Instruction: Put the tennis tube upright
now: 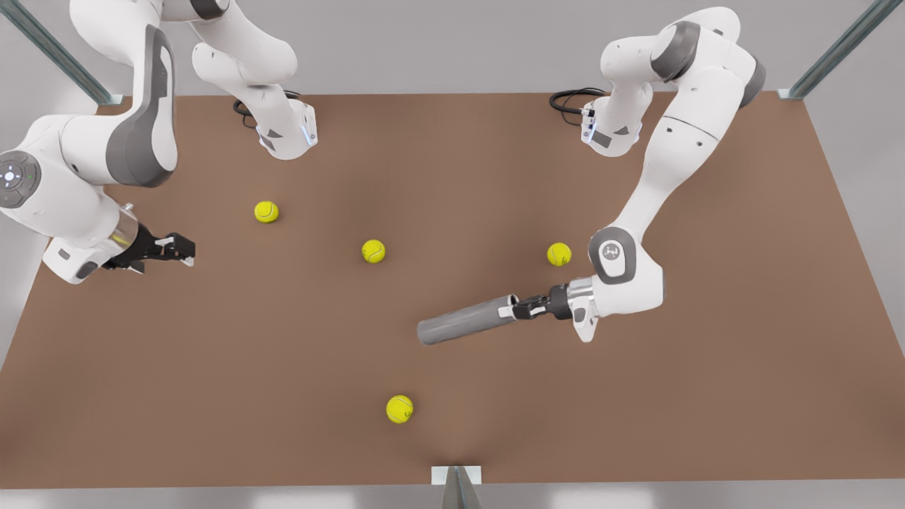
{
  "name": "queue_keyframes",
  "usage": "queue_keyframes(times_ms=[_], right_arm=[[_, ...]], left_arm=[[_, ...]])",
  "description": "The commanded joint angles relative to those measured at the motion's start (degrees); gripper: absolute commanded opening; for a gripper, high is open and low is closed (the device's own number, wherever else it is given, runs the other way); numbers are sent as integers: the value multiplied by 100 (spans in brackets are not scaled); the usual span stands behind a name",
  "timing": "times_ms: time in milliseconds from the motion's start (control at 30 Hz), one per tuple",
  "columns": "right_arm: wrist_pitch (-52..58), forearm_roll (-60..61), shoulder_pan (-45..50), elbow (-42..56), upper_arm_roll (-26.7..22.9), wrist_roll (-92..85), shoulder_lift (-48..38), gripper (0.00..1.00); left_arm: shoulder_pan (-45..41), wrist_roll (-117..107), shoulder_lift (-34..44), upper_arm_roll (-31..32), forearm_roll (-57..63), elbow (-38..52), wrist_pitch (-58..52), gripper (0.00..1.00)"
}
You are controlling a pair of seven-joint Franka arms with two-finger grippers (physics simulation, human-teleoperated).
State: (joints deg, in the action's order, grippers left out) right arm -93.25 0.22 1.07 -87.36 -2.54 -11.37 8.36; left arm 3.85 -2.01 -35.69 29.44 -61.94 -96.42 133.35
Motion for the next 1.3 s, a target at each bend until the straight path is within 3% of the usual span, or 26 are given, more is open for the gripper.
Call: queue_keyframes(times_ms=[0, 1267], right_arm=[[0, 13, -19, 9, -1, -15, 8, 100], [264, -268, 279, 492, 16, 522, 202, 100]], left_arm=[[1, 16, 18, -8, -99, 1, -2, 21], [511, -1856, 783, 9, 3057, 273, -828, 21]])
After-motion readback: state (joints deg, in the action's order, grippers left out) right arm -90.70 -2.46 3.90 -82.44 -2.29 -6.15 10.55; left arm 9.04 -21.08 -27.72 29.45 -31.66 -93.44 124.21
